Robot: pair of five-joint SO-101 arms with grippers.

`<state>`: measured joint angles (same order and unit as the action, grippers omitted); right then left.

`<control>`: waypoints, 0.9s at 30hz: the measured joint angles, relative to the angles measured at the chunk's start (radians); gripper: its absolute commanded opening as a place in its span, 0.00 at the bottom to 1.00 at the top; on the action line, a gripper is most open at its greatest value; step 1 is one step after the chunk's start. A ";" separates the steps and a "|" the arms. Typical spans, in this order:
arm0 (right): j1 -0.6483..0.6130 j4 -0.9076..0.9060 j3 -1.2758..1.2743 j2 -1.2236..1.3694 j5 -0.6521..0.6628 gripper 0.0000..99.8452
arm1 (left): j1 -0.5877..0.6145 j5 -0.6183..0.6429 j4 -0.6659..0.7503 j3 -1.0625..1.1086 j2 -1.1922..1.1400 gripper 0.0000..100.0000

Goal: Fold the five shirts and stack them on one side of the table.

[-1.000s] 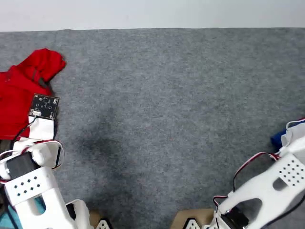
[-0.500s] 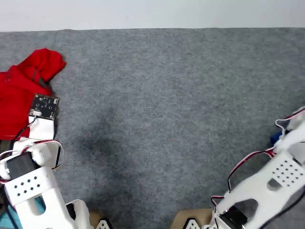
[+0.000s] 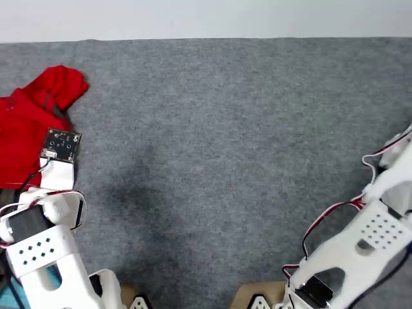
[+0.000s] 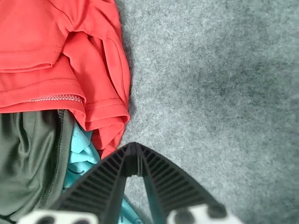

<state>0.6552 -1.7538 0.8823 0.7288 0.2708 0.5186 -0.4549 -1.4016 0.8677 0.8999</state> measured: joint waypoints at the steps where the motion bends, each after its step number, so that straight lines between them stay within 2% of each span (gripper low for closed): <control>1: -0.003 0.000 -0.011 -0.040 0.000 0.01 | 0.000 0.000 0.000 0.000 0.000 0.00; 6: -0.055 0.000 -0.167 -0.259 0.000 0.01 | 0.000 0.000 -0.029 0.000 0.000 0.00; 13: -0.117 0.000 -0.603 -0.620 0.000 0.01 | 0.000 0.000 -0.130 -0.032 0.000 0.00; 19: -0.118 0.000 -0.893 -0.858 0.000 0.01 | 0.000 0.000 -0.152 -0.120 -0.005 0.01; 23: -0.118 0.000 -1.011 -0.934 0.000 0.01 | 0.003 0.003 -0.152 -0.198 -0.101 0.07; 27: -0.107 0.000 -1.077 -0.956 0.000 0.01 | 0.072 0.031 -0.152 -0.336 -0.288 0.13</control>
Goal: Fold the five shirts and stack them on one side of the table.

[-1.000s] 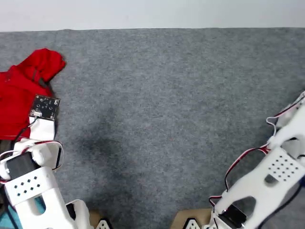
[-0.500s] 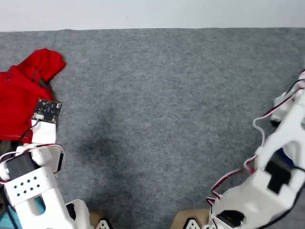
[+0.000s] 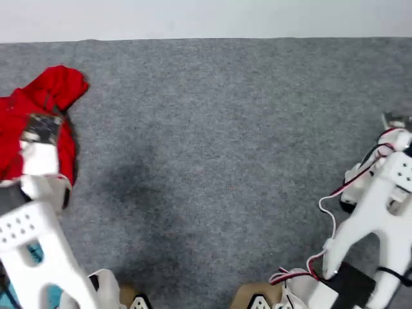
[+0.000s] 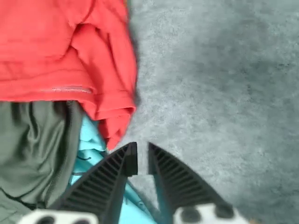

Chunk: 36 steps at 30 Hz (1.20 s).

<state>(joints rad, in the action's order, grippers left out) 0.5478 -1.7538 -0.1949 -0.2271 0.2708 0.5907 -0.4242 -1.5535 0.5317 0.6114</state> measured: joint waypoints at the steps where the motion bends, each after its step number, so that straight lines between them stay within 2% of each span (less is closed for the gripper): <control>1: 0.012 0.000 -0.009 -0.002 0.000 0.01 | 0.018 0.000 -0.003 -0.040 -0.052 0.15; 7: 0.072 0.000 -0.078 -0.003 0.000 0.01 | 0.112 -0.052 -0.018 -0.273 -0.359 0.24; 13: 0.077 0.000 -0.126 -0.003 0.000 0.01 | 0.175 -0.117 0.017 -0.465 -0.598 0.25; 19: 0.077 0.000 -0.129 -0.003 0.000 0.01 | 0.178 -0.201 0.038 -0.586 -0.802 0.25; 24: 0.077 0.000 -0.129 -0.003 0.000 0.01 | 0.178 -0.219 0.110 -0.660 -0.951 0.24; 26: 0.077 0.000 -0.129 -0.003 0.000 0.01 | 0.178 -0.219 0.141 -0.678 -1.016 0.19; 29: 0.077 0.000 -0.129 -0.003 0.000 0.01 | 0.176 -0.219 0.157 -0.721 -1.083 0.02; 30: 0.077 0.000 -0.129 -0.003 0.000 0.01 | 0.172 -0.219 0.155 -0.738 -1.089 0.00; 36: 0.077 0.000 -0.129 -0.003 0.000 0.01 | 0.095 -0.219 0.066 -0.807 -1.096 0.00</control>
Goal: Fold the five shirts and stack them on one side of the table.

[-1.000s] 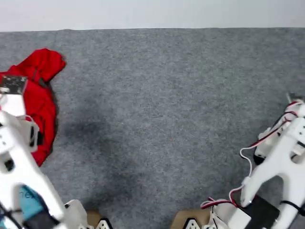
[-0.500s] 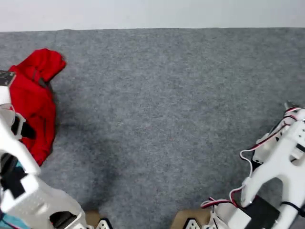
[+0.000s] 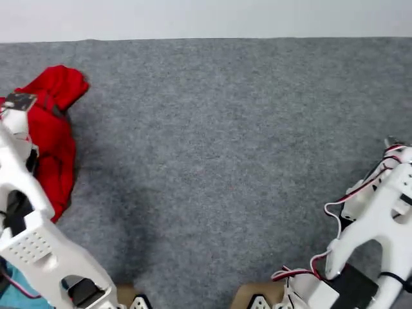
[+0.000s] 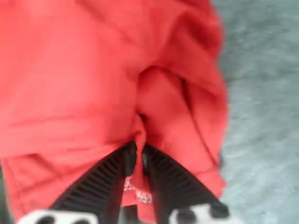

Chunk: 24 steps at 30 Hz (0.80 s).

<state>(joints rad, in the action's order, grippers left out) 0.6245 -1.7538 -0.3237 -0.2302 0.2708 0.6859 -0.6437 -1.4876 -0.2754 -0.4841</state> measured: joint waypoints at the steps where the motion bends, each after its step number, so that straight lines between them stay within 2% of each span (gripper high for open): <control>1: 0.000 0.000 0.000 0.000 0.000 0.01 | -0.014 0.000 -0.021 -0.015 0.000 0.00; 8: 0.000 0.000 0.000 0.000 0.000 0.01 | -0.123 0.029 -0.230 -0.247 0.000 0.00; 13: 0.000 0.000 0.000 0.000 0.000 0.01 | -0.241 0.144 -0.236 -0.298 0.078 0.00; 17: 0.000 0.000 0.000 0.000 0.000 0.01 | -0.428 0.224 -0.238 -0.249 0.250 0.00; 24: 0.000 0.000 0.000 0.000 0.000 0.01 | -0.856 0.374 -0.239 -0.089 0.434 0.00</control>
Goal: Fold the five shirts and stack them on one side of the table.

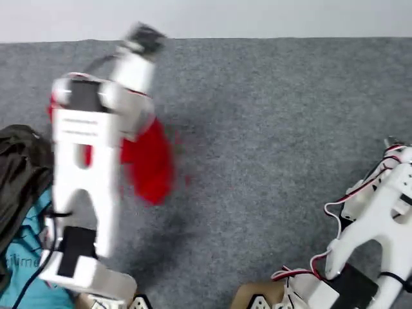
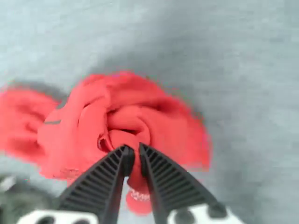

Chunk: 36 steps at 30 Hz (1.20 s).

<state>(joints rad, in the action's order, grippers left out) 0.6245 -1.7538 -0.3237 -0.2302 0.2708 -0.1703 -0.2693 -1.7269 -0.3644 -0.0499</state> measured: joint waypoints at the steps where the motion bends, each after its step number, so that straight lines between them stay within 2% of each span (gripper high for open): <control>1: 0.000 0.000 0.000 0.000 0.000 0.01 | -0.057 0.023 -0.002 0.018 0.002 0.00; 5: 0.000 0.000 0.000 0.000 0.000 0.01 | -0.239 0.080 0.006 0.097 0.002 0.01; 9: 0.000 0.000 0.000 0.000 0.000 0.01 | -0.292 0.114 0.025 0.114 0.005 0.16; 11: 0.000 0.000 0.000 0.000 0.000 0.01 | -0.278 0.121 0.026 0.117 0.011 0.21; 15: 0.000 0.000 0.000 0.000 0.000 0.01 | -0.209 0.124 0.017 0.117 0.017 0.21; 23: 0.000 0.000 0.000 0.000 0.000 0.01 | -0.003 0.017 0.002 0.118 0.017 0.21; 27: 0.000 0.000 0.000 0.000 0.000 0.01 | 0.097 -0.049 0.002 0.192 0.017 0.21; 36: 0.000 0.000 -0.020 0.000 0.000 0.01 | 0.097 -0.084 0.141 0.482 0.017 0.21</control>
<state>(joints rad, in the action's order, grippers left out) 0.6245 -1.7538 -0.3437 -0.2302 0.2708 -0.0736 -0.3537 -1.5858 0.1174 -0.0330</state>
